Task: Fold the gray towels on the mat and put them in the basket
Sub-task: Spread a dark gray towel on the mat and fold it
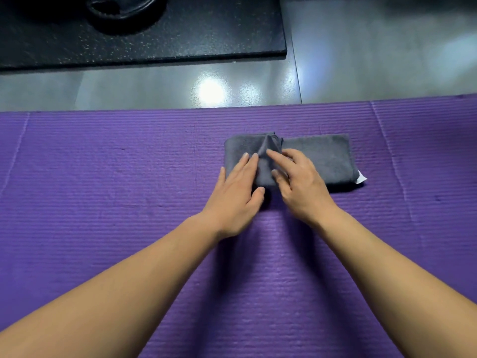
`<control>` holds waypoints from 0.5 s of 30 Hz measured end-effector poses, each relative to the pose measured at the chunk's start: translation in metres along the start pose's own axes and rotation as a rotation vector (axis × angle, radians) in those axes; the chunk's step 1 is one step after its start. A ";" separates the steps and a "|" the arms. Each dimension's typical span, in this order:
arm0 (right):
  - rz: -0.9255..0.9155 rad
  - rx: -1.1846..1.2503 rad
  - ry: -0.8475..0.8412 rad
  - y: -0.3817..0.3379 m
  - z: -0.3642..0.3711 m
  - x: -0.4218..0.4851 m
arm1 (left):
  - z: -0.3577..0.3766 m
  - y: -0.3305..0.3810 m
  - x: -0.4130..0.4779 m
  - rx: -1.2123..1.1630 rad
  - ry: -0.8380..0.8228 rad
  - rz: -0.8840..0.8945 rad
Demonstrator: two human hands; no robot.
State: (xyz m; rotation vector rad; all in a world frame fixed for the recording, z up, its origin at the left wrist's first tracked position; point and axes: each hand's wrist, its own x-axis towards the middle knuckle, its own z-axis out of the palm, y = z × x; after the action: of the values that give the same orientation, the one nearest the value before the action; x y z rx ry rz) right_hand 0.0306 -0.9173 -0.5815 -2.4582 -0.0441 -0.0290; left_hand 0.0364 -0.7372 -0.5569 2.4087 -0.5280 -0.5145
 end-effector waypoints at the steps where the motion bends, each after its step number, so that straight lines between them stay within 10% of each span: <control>1: 0.029 -0.025 -0.023 0.000 0.001 0.000 | 0.001 -0.001 0.001 -0.084 0.029 -0.006; 7: 0.125 -0.069 -0.112 -0.005 -0.002 0.006 | -0.006 -0.007 0.011 -0.117 0.447 -0.093; 15: 0.204 -0.148 -0.204 -0.019 -0.008 0.010 | -0.035 0.001 0.031 -0.637 0.194 -0.660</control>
State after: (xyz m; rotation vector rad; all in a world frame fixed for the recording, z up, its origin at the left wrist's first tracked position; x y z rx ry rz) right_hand 0.0394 -0.9079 -0.5627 -2.5918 0.1244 0.3187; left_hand 0.0786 -0.7358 -0.5377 1.9263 0.4816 -0.5952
